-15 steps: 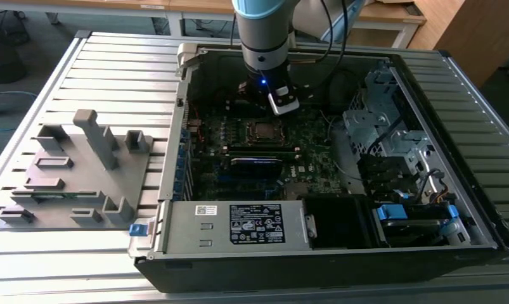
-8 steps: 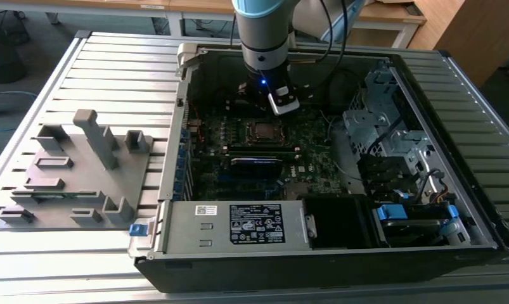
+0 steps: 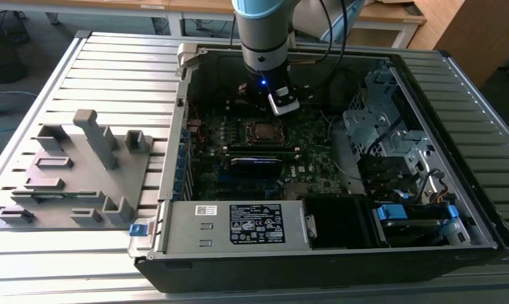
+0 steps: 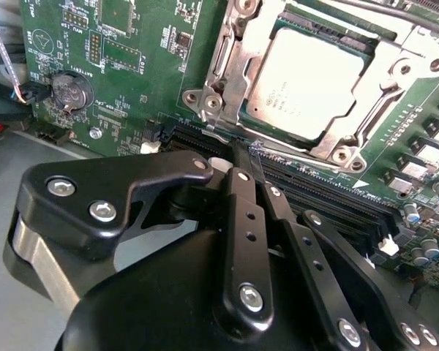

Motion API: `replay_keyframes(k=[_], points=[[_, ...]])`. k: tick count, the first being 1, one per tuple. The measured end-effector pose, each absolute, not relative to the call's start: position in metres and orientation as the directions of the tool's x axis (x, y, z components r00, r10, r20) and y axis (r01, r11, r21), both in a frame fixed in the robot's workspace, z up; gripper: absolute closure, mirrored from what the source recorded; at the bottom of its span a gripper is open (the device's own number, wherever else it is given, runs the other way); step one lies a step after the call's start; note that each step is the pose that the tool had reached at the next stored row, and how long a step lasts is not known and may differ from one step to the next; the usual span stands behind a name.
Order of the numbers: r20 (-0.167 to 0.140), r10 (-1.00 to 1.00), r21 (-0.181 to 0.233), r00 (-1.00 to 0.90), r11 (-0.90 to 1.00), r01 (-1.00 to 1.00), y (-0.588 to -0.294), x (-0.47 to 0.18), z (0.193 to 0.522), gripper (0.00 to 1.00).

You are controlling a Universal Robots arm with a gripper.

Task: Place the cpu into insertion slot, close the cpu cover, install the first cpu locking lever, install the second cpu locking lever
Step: 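Install the first cpu locking lever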

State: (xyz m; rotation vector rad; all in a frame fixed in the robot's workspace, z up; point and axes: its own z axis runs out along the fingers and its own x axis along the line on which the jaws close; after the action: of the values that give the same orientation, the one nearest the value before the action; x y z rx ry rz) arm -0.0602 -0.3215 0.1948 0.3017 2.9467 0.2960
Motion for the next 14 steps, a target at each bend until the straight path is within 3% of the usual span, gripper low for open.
replay_keyframes(k=[14], points=[[-0.147,0.212,0.188,-0.966,0.965,0.183,-0.3216,-0.0603,0.1935,0.90]])
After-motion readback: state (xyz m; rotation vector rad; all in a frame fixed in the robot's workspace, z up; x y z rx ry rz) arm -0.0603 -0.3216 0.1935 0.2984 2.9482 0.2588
